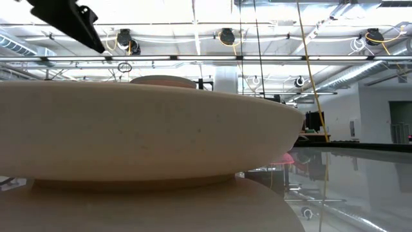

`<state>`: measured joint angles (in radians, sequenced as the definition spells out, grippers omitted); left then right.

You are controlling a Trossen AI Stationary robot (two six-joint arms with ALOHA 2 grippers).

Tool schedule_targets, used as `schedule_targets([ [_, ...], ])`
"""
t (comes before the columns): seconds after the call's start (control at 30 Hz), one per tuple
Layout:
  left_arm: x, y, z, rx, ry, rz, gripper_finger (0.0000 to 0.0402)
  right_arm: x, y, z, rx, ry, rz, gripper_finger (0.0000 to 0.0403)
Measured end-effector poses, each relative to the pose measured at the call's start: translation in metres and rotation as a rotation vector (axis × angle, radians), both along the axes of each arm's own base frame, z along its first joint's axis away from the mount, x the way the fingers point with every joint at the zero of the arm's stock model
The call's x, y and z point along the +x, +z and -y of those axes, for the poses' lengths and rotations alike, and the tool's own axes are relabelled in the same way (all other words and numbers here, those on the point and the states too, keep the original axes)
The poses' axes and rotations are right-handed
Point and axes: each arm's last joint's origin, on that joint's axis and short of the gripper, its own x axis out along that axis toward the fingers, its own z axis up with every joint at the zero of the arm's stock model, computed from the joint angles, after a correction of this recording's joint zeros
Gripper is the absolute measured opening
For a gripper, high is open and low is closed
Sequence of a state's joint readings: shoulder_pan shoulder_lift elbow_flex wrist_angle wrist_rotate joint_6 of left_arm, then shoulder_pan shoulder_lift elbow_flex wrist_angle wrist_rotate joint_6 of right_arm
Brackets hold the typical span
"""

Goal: Place and stack plates onto a shelf
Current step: Stack the big light orange plate on top of the big gray plates

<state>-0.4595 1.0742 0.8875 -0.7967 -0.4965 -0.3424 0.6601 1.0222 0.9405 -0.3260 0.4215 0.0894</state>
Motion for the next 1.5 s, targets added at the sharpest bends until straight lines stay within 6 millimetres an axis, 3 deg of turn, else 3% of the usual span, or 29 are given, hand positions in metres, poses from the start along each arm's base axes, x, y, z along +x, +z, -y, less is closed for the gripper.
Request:
schedule_targets([
  [0.2,0.006,-0.015,0.017,0.125,-0.2,-0.116,0.02,0.0,0.0,0.0,-0.003,0.001,0.0,0.0216],
  [0.63,0.036,-0.065,0.034,0.232,-0.325,-0.352,0.02,0.0,0.0,0.0,-0.004,0.001,0.0,0.0216],
  [0.93,0.059,-0.094,0.031,0.233,-0.38,-0.435,0.02,0.0,0.0,0.0,-0.004,0.001,0.0,0.0216],
  [1.33,0.073,-0.118,0.018,0.224,-0.39,-0.527,0.0199,0.003,-0.004,-0.003,-0.024,0.005,-0.015,0.0216],
  [1.5,0.078,-0.126,0.019,0.233,-0.416,-0.539,0.0165,0.004,-0.005,-0.003,-0.03,0.006,-0.019,0.0216],
])
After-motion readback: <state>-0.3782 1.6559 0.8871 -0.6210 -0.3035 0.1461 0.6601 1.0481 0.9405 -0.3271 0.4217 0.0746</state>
